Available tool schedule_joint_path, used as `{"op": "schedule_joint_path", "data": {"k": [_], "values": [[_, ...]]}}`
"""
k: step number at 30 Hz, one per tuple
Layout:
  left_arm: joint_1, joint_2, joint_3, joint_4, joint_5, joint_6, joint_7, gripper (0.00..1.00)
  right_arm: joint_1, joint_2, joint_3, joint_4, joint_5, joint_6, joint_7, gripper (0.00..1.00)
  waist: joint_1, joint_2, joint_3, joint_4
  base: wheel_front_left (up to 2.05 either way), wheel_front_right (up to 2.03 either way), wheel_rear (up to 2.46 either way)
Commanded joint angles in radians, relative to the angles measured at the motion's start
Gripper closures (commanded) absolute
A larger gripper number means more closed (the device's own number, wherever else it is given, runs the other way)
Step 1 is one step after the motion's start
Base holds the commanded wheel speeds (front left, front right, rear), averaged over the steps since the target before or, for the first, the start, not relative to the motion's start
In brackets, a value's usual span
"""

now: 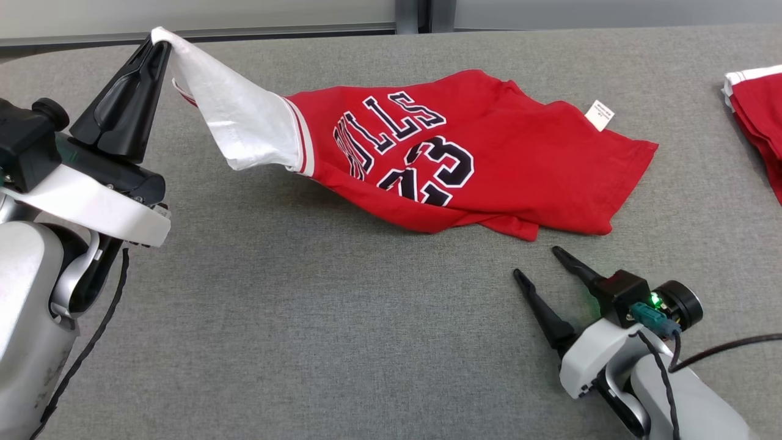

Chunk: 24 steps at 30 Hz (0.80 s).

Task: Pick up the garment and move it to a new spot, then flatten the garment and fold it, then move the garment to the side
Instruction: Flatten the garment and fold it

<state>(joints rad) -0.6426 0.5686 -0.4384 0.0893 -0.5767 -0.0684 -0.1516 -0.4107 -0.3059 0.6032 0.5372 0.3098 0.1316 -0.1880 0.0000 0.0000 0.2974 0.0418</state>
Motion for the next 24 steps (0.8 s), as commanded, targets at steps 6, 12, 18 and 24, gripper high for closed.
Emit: {"op": "schedule_joint_path", "data": {"k": [6,12,18,24], "values": [[-0.013,0.002,-0.005,-0.003,-0.007,0.000,-0.003,1.00,-0.068,0.056,-0.020,0.126,-0.038,-0.002,-0.049,0.02,0.0000,0.0000,0.019,0.008,0.00,0.00,0.00],[-0.012,0.005,-0.007,-0.004,-0.012,0.002,-0.002,1.00,-0.121,0.097,-0.025,0.199,-0.057,-0.002,-0.071,0.54,0.0000,0.0000,0.037,0.014,0.00,0.00,0.00],[-0.014,0.010,-0.007,-0.001,-0.013,0.005,-0.007,1.00,-0.153,0.099,-0.037,0.182,-0.087,-0.002,-0.075,1.00,0.0000,0.0000,0.047,0.015,0.00,0.00,0.00],[0.001,0.024,0.007,0.004,-0.012,0.016,-0.027,1.00,-0.102,0.054,-0.100,0.018,-0.113,-0.002,-0.076,1.00,0.0000,0.0000,0.008,-0.007,0.00,0.00,0.00]]}}
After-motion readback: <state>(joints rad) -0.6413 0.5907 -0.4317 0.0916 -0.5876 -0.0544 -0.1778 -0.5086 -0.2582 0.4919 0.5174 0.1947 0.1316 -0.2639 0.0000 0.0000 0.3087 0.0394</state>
